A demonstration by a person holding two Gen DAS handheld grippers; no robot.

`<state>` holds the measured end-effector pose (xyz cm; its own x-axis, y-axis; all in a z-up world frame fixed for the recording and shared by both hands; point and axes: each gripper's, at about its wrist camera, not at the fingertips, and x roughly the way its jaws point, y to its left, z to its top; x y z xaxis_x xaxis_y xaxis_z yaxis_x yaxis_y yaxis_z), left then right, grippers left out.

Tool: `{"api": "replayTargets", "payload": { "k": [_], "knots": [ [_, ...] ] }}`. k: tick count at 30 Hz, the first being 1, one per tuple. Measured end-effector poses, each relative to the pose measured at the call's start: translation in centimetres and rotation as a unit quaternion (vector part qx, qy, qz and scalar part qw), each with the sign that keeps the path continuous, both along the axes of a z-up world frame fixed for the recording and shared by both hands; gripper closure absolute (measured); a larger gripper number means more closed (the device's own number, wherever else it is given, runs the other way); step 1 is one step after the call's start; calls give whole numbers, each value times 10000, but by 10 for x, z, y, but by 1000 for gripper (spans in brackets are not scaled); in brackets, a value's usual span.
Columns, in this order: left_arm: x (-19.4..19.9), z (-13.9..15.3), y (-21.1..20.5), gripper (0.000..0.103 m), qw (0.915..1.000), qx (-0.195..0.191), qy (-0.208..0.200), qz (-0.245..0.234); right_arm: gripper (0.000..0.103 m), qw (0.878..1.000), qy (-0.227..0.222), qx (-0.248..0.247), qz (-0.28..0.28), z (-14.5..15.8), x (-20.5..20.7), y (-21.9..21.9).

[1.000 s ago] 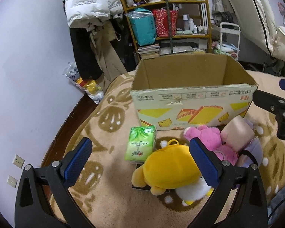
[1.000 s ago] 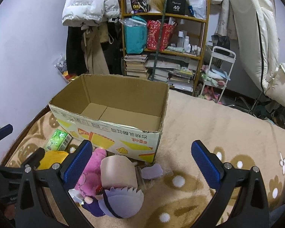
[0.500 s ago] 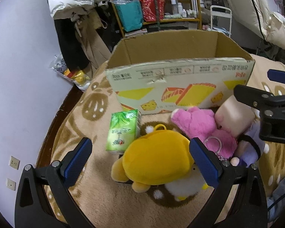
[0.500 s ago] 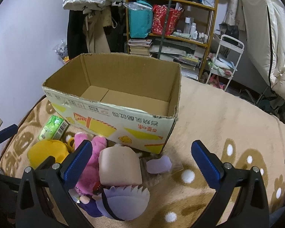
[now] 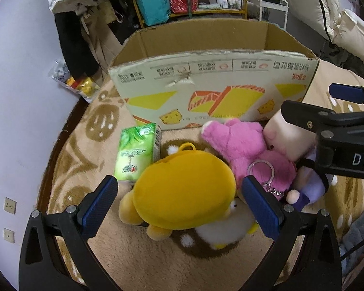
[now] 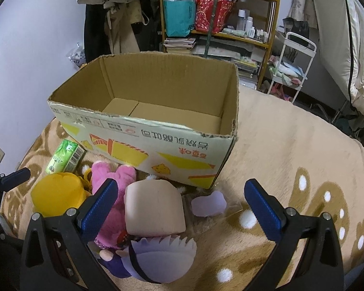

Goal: Organize soft objects
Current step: 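Lower the left tool onto the yellow plush while the right tool approaches the white-purple doll, then grasp the yellow plush with the left tool while the right tool grasps the white-purple doll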

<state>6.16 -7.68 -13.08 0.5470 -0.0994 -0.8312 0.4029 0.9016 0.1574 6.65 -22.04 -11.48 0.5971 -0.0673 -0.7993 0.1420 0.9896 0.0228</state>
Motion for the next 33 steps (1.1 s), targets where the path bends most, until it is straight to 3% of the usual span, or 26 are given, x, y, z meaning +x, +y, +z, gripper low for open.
{"api": "replayTargets", "payload": {
  "k": [6, 18, 20, 22, 27, 33],
  "knots": [
    [3, -5, 3, 2, 9997, -86, 217, 46, 0, 9995, 239, 210, -30, -9, 1, -3],
    [11, -10, 11, 2, 9978, -364, 526, 191, 0, 9994, 325, 64, 39, -15, 1, 2],
    [11, -11, 12, 3, 9978, -377, 516, 174, 0, 9994, 323, 66, 38, -15, 1, 3],
    [11, -11, 12, 11, 9975, -439, 527, 145, 0, 9994, 324, 76, 56, -15, 1, 3],
    [12, -9, 13, 18, 9968, -545, 563, 126, 11, 9989, 397, 193, 156, -15, 2, 7],
    [12, -8, 15, 20, 9961, -607, 620, 185, 41, 9970, 459, 523, 348, -17, 3, 8]
  ]
}}
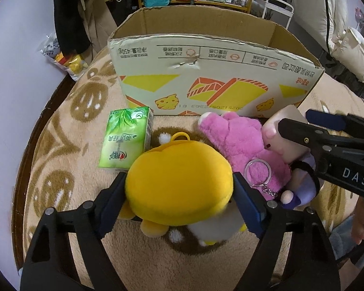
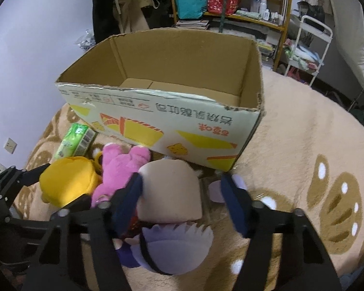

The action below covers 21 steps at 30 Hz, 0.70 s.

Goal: Organize soft objects
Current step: 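Grasp the yellow plush with the left tool while the right tool grasps the white-purple doll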

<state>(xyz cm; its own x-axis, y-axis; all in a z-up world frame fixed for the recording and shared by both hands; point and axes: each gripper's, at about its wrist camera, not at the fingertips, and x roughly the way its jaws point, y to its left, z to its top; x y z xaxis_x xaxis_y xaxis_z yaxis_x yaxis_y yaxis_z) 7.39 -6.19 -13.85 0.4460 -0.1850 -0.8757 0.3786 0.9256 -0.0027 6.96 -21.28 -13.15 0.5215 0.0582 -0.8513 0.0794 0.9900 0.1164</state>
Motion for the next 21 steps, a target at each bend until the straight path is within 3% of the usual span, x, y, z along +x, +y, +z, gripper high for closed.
{"api": "replayTargets", "payload": {
  "k": [2, 4, 11, 21],
  "knots": [
    [0, 2, 2, 20, 10000, -50, 14, 62, 58, 9998, 3, 164, 68, 0, 0, 0],
    [-1, 4, 4, 20, 9999, -52, -21, 128, 64, 9997, 5, 220, 113, 1, 0, 1],
    [-7, 17, 8, 20, 9992, -41, -321, 246, 69, 9997, -90, 209, 97, 7, -4, 3],
    [-22, 49, 25, 20, 9948, -220, -858, 494, 70, 9965, -824, 112, 6, 45, -24, 0]
  ]
}}
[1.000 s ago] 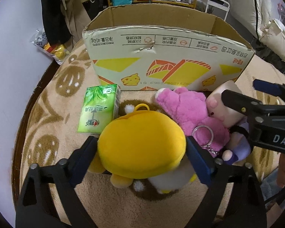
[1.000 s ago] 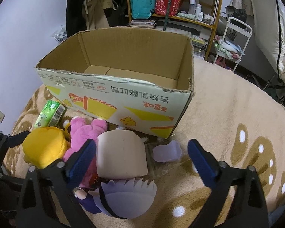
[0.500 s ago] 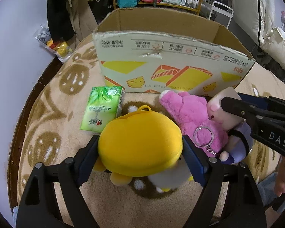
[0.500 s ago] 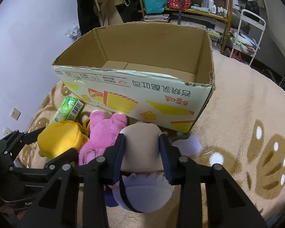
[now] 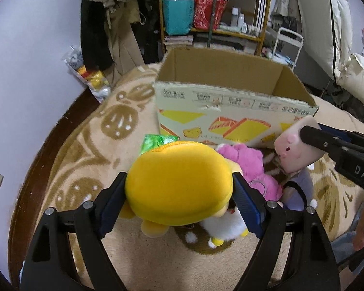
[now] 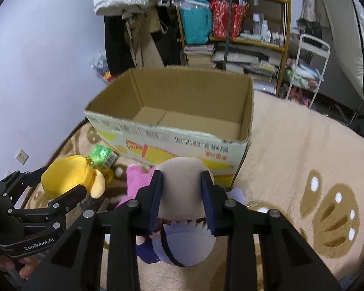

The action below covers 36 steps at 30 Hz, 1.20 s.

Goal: Organize soft objects
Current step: 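Grasp the yellow plush with the left tool while the right tool grasps the white-purple doll, then carry the yellow plush over the box and release it with the left tool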

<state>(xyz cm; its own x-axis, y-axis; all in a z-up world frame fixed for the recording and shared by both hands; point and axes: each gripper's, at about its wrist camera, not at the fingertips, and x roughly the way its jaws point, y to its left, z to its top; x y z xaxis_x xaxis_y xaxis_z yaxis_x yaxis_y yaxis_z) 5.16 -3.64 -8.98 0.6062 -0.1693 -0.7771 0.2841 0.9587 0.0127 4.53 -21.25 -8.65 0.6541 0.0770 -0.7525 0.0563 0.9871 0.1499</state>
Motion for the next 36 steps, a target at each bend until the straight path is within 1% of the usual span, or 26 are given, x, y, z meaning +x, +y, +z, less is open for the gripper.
{"api": "replayTargets", "payload": {
  "k": [3, 7, 9, 11, 14, 17, 20, 26, 30, 33, 36],
  "knots": [
    [-8, 10, 1, 20, 9997, 63, -256, -16, 71, 9998, -190, 0, -53, 11, -7, -1],
    [-21, 28, 1, 20, 9975, 132, -698, -51, 71, 9986, -500, 37, -159, 27, -20, -4],
    [-27, 36, 2, 20, 9954, 197, -936, -35, 71, 9960, -841, 69, -279, 35, -30, -6],
    [-33, 41, 3, 20, 9940, 213, -1071, -34, 71, 9924, -1172, 43, -362, 46, -38, -8],
    [-39, 49, 5, 20, 9924, 173, -1219, -20, 71, 9876, -1501, -34, -453, 59, -47, -9],
    [-44, 58, 9, 20, 9903, 30, -1386, -46, 71, 9838, -1727, 28, -476, 69, -53, -10],
    [-50, 67, 9, 20, 9857, -70, -1680, -89, 71, 9821, -1818, -55, -498, 75, -55, -8],
    [-54, 82, 2, 20, 9783, -142, -2052, -239, 71, 9791, -1986, -178, -400, 85, -53, -6],
    [-51, 91, -6, 20, 9764, -83, -2139, -292, 71, 9781, -2037, -246, -343, 91, -51, -1],
    [-50, 98, -6, 20, 9774, -226, -2075, -328, 71, 9783, -2012, -302, -381, 95, -50, 2],
    [-47, 110, -9, 20, 9761, -236, -2142, -283, 71, 9782, -2013, -343, -368, 102, -47, 3]
  ]
}}
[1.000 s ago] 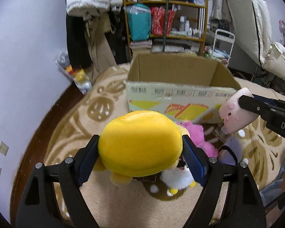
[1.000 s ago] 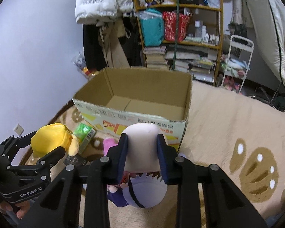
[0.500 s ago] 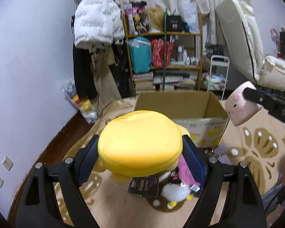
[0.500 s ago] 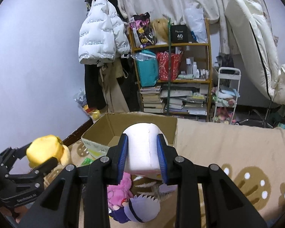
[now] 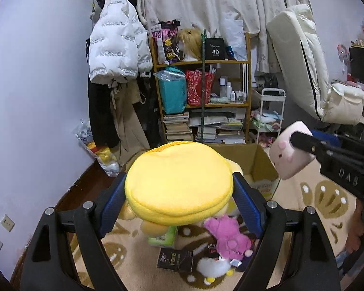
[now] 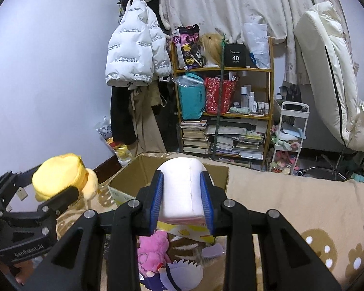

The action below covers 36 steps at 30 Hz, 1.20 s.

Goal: Organize soft objects
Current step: 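Carry the yellow plush over the box and release it with the left tool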

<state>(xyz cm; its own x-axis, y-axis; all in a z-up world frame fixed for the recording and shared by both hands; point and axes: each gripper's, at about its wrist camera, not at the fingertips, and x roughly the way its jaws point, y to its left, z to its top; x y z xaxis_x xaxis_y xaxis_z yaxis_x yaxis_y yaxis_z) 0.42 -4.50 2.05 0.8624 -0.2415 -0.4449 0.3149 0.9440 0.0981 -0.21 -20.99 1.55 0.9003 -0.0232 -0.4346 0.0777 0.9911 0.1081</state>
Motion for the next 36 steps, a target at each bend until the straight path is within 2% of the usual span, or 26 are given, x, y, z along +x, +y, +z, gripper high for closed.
{"api": "replayTargets", "payload": {
  "k": [4, 10, 14, 20, 29, 36],
  "knots": [
    [11, 18, -2, 20, 9999, -142, 55, -2, 71, 10000, -82, 32, -11, 8, 3, -6],
    [30, 37, -10, 20, 9999, 6, -104, 28, 71, 9997, -161, 167, -120, 17, 16, -23],
    [46, 39, -16, 20, 9997, 112, -199, 54, 71, 9994, -222, 203, -190, 19, 27, -31],
    [66, 21, -27, 20, 9995, 281, -156, 41, 71, 9990, -126, 318, -292, 10, 51, -42],
    [92, -16, -34, 20, 9995, 276, 172, -16, 71, 9976, 133, 672, -141, -23, 75, -54],
    [115, -38, -40, 20, 9982, 231, 555, -76, 71, 9965, 413, 731, -47, -48, 93, -53]
  ]
}}
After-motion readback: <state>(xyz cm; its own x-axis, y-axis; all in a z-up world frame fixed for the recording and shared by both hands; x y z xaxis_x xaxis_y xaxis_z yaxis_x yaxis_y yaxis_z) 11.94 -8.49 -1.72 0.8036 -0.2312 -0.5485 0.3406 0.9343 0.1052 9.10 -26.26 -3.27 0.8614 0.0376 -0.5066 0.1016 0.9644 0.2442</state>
